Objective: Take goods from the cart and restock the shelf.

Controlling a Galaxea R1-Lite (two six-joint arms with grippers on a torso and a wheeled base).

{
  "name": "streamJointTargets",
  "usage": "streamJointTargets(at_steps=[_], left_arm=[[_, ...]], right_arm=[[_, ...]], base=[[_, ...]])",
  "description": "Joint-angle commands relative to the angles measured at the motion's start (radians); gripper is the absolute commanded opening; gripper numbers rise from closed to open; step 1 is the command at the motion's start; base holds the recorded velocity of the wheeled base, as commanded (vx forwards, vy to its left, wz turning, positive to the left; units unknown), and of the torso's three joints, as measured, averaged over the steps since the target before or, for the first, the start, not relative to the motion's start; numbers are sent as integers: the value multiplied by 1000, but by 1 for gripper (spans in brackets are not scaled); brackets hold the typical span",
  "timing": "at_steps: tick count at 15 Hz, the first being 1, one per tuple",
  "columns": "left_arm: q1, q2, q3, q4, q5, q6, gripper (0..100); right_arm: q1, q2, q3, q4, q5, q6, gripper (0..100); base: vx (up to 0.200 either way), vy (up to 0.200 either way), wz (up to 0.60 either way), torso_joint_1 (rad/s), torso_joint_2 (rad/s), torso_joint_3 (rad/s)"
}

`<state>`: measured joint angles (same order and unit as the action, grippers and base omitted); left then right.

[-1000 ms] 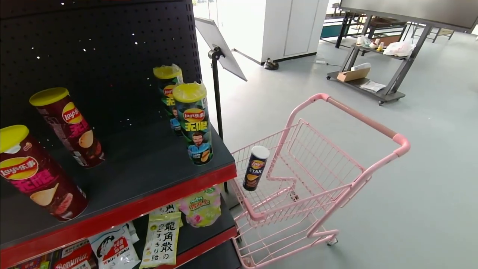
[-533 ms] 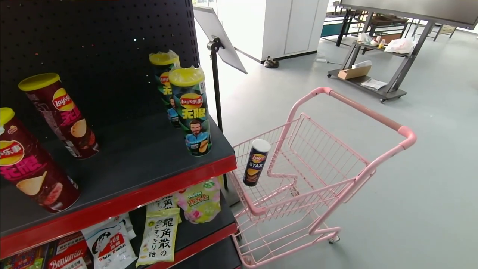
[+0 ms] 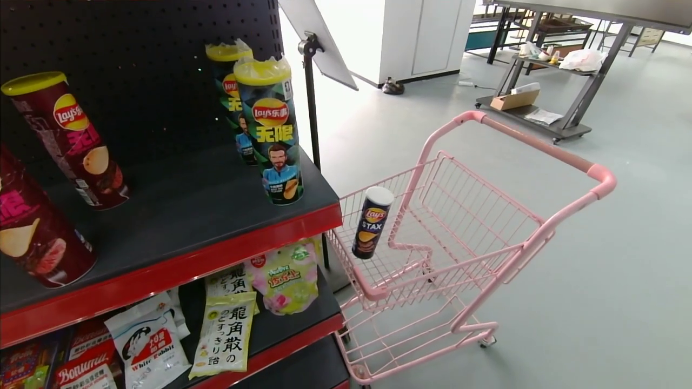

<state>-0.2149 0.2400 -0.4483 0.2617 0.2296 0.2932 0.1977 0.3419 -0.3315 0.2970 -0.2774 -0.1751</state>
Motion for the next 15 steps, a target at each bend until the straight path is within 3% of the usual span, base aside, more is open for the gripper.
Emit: streamJointTargets(at_steps=[1, 4, 7, 8, 10, 11, 12, 13, 14, 15], left_arm=[[0, 1, -1, 1, 1, 0, 100], [0, 1, -1, -1, 2, 0, 100], [0, 1, -1, -1, 4, 0, 100], [0, -1, -1, -1, 5, -2, 100], [6, -2, 25, -1, 54, -2, 100], [5, -2, 37, -2, 50, -8, 100], [2, -2, 46, -1, 42, -46, 100], [0, 1, 48, 1, 27, -106, 100], [2, 4, 48, 1, 16, -137, 100], [0, 4, 48, 1, 14, -144, 100]], right_arm=[[0, 14, 3, 1, 0, -1, 100], [0, 39, 15, 1, -3, -3, 100], [2, 169, -11, -64, 7, 5, 100], [8, 247, -18, -150, 32, 13, 100], [6, 595, -40, -484, 127, 101, 100], [6, 706, -44, -618, 141, 123, 100], [9, 890, -78, -794, 182, 140, 100], [6, 1043, -104, -915, 245, 151, 100], [8, 1143, -138, -1020, 279, 152, 100], [12, 1241, -192, -1089, 310, 151, 100]], base=[[0, 0, 0, -178, 515, 344], [0, 0, 0, -159, 504, 341], [0, 0, 0, -46, 150, 111], [0, 0, 0, -12, 51, 32], [0, 0, 0, 0, 0, 0], [0, 0, 0, 0, 0, 0], [0, 0, 0, 0, 0, 0], [0, 0, 0, 0, 0, 0], [0, 0, 0, 0, 0, 0], [0, 0, 0, 0, 0, 0]])
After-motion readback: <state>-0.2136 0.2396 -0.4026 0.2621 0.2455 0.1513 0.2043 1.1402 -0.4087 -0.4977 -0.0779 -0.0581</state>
